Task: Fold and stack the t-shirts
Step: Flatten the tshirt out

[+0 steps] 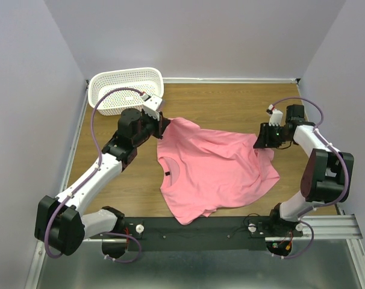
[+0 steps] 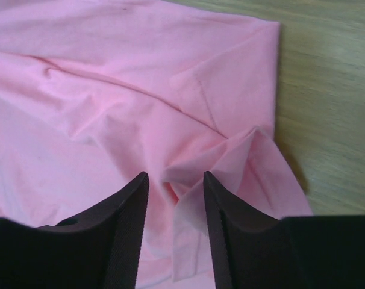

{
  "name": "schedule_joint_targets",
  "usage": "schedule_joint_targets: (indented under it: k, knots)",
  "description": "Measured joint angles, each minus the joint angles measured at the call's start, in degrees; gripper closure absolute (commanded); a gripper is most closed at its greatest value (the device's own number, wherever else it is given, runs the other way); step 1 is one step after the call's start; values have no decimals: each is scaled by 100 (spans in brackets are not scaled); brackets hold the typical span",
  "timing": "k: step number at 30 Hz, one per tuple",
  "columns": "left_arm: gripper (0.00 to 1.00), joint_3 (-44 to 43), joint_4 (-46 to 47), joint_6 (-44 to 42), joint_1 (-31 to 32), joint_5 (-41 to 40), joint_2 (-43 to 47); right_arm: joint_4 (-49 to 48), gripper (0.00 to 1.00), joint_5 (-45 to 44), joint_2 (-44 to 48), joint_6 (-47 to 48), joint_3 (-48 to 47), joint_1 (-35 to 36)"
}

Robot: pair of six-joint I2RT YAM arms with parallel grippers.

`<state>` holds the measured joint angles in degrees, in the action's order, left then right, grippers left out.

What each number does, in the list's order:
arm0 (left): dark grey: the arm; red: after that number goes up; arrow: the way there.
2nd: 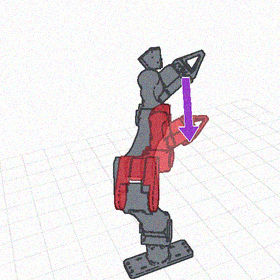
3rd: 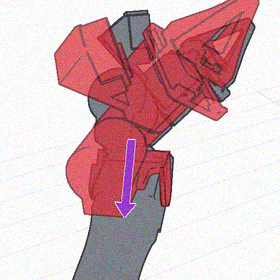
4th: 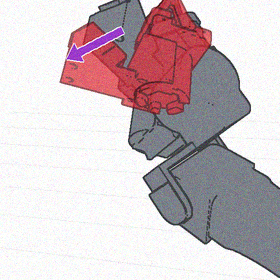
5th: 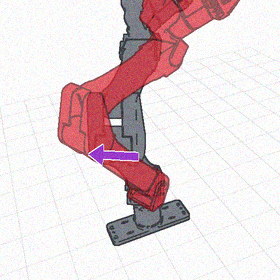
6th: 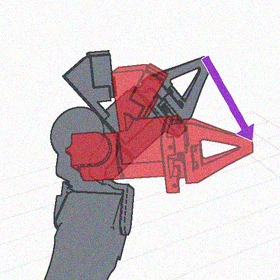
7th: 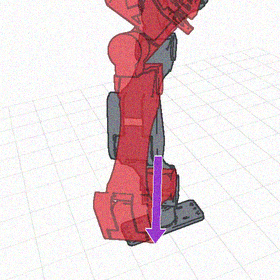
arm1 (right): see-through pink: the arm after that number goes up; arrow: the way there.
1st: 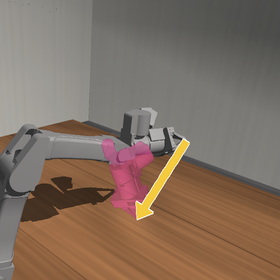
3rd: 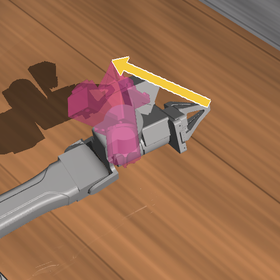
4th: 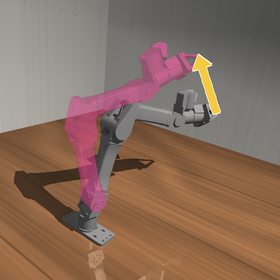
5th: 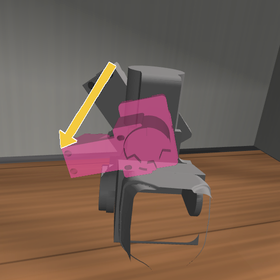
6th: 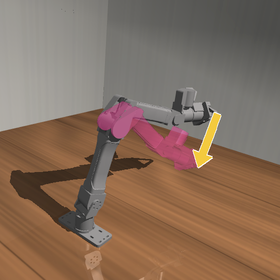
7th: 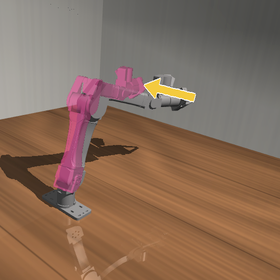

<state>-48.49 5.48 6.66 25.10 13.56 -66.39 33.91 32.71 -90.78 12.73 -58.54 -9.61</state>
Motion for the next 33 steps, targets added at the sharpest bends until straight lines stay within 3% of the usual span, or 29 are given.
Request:
schedule_joint_targets:
  k: [11, 20, 21, 22, 24, 25, 33]
  knots:
    - [100, 35, 0, 2, -63, 0, 52, -450, 53, -1300, 120, -225, 68, 2]
    - [100, 42, 20, 2, -79, 2, 94, -564, 53, -1207, 39, -356, 225, 2]
    - [100, 42, 26, 2, -79, 2, 94, -562, 56, -1106, -9, -382, 240, 2]
    - [100, 42, 35, 2, -79, 2, 94, -560, 68, -1027, -42, -402, 249, 2]
    - [100, 42, 44, 2, -79, 2, 101, -555, 82, -793, -120, -428, 256, 4]
    - [100, 44, 44, 2, -79, 2, 105, -546, 97, -688, -142, -466, 256, 7]
    - [100, 81, 59, 2, -122, -2, 238, -330, 99, -667, 254, -498, 57, -13]
